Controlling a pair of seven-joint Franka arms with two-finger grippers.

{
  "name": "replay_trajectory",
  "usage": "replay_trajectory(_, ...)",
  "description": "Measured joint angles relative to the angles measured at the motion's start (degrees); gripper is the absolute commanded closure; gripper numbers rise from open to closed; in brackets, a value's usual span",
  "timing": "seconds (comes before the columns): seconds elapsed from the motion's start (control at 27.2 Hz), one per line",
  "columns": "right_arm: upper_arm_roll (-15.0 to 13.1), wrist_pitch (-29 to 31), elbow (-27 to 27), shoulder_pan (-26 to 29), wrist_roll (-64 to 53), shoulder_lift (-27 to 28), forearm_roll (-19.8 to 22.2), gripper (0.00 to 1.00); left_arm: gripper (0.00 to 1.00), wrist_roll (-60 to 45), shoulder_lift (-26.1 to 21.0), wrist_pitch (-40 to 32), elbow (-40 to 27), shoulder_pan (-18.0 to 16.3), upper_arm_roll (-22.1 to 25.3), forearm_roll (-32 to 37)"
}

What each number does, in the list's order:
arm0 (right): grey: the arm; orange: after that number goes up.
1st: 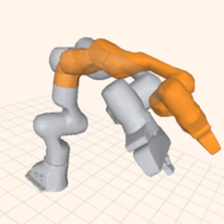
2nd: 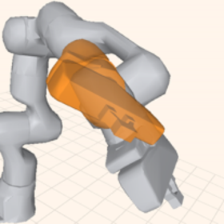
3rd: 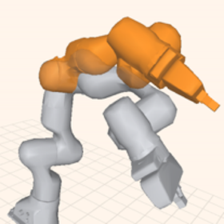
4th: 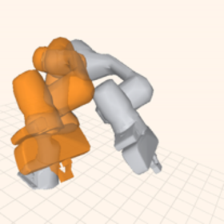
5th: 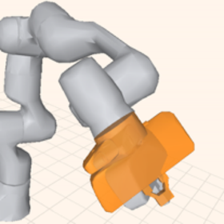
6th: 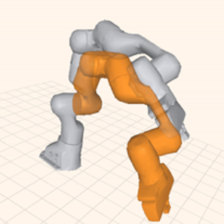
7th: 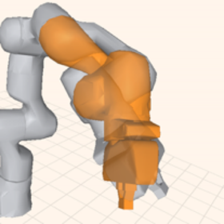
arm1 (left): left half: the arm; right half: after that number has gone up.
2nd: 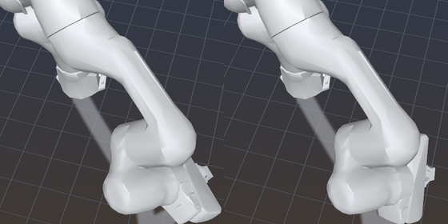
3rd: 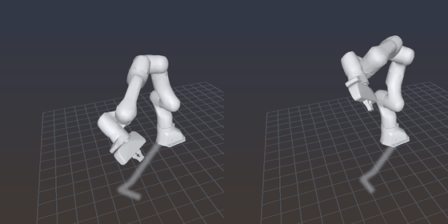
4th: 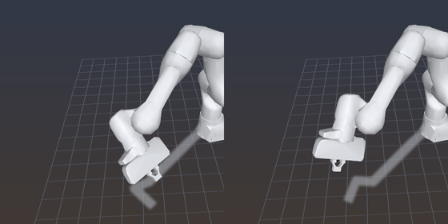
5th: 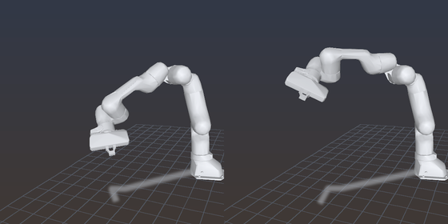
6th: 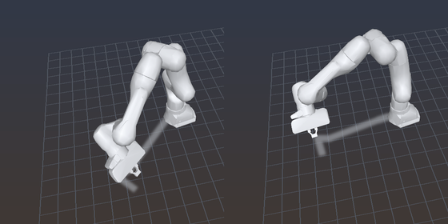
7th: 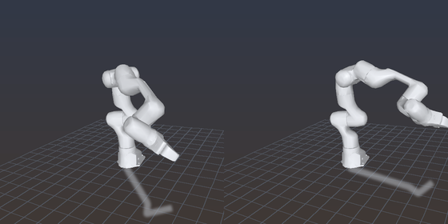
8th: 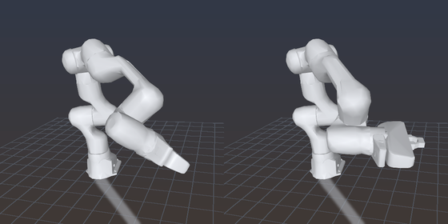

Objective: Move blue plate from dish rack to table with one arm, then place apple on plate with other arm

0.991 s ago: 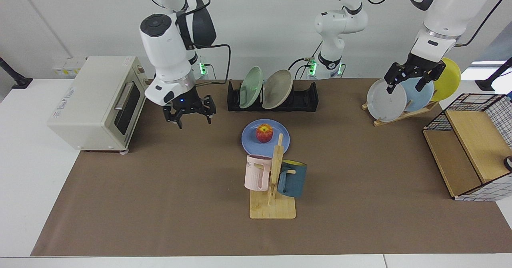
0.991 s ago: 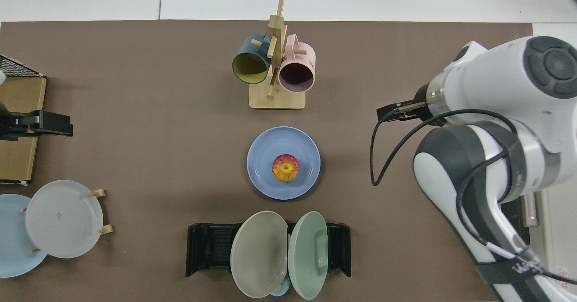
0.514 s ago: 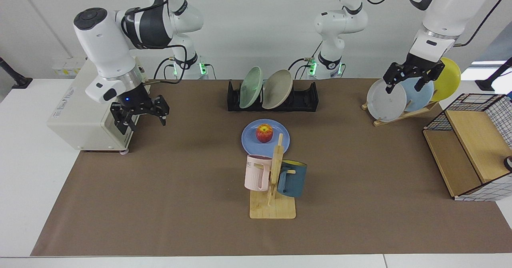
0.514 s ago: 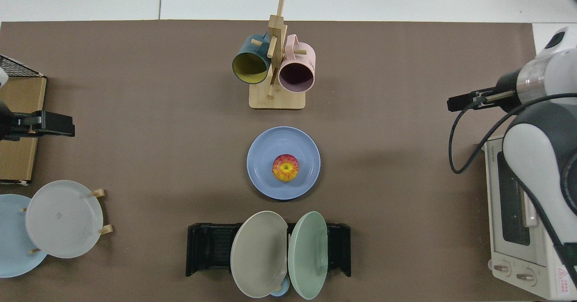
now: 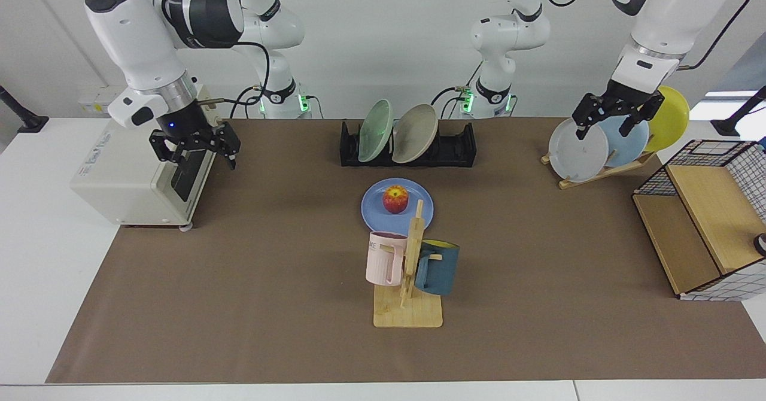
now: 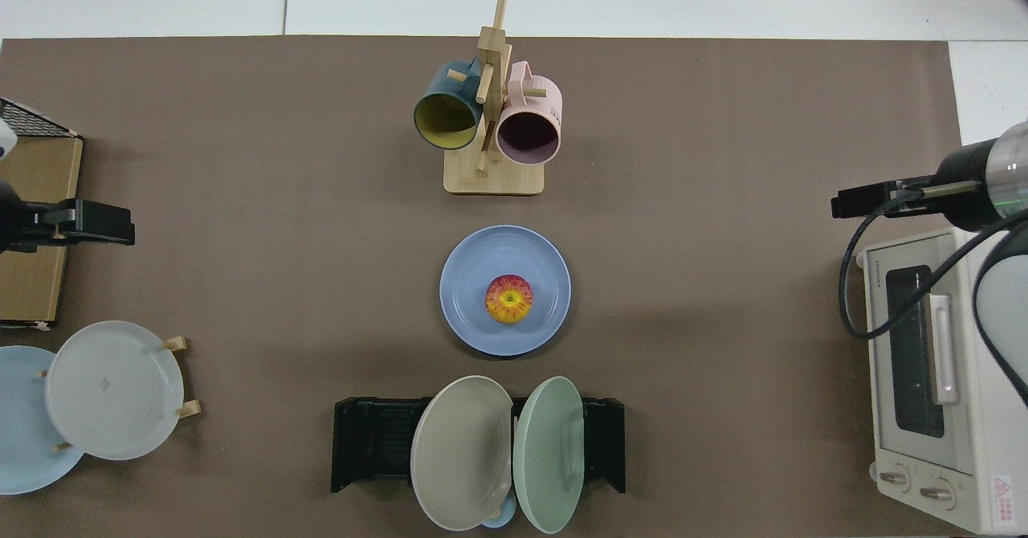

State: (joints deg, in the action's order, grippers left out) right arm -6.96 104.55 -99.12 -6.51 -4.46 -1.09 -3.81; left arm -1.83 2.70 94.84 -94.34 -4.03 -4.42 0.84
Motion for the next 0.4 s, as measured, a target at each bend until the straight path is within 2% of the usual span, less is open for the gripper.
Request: replay_trajectory(0.4, 0.72, -1.60, -0.11, 0.00, 0.59, -0.37, 1.93, 0.00, 0.00, 0.00, 0.03, -0.03, -0.01, 0.00, 0.00, -0.01)
